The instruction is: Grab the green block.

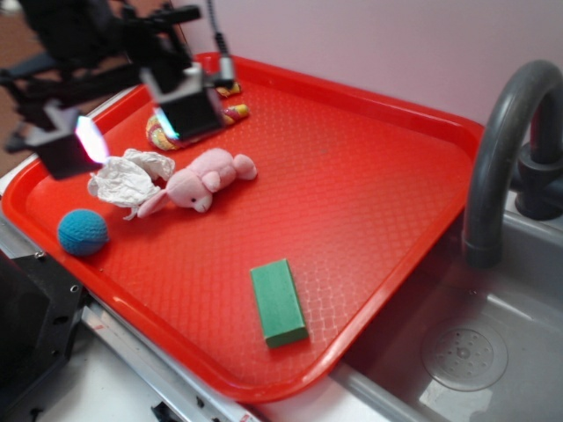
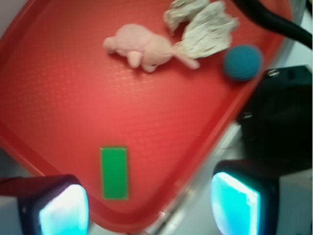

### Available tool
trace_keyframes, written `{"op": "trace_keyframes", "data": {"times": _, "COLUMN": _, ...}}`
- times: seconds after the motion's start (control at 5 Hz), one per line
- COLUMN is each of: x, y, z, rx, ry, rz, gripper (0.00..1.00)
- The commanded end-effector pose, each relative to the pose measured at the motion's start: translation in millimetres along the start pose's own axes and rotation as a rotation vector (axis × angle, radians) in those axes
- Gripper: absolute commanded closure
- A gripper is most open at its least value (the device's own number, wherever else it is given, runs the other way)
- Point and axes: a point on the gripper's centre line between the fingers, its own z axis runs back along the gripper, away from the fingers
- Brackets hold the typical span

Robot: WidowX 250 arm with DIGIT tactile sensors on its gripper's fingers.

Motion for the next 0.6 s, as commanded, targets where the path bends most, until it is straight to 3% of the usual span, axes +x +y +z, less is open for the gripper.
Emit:
{"op": "trace_keyframes", "data": {"times": 0.0, "x": -10.2, "y": -32.3, "z": -50.4, "rx": 0.020, "ry": -0.014, "rz": -0.003, "gripper": 0.00}}
{"op": "trace_keyframes", "data": {"times": 0.4, "x": -20.5, "y": -36.6, "z": -93.8, "rx": 0.087, "ry": -0.055, "rz": -0.011, "gripper": 0.00}}
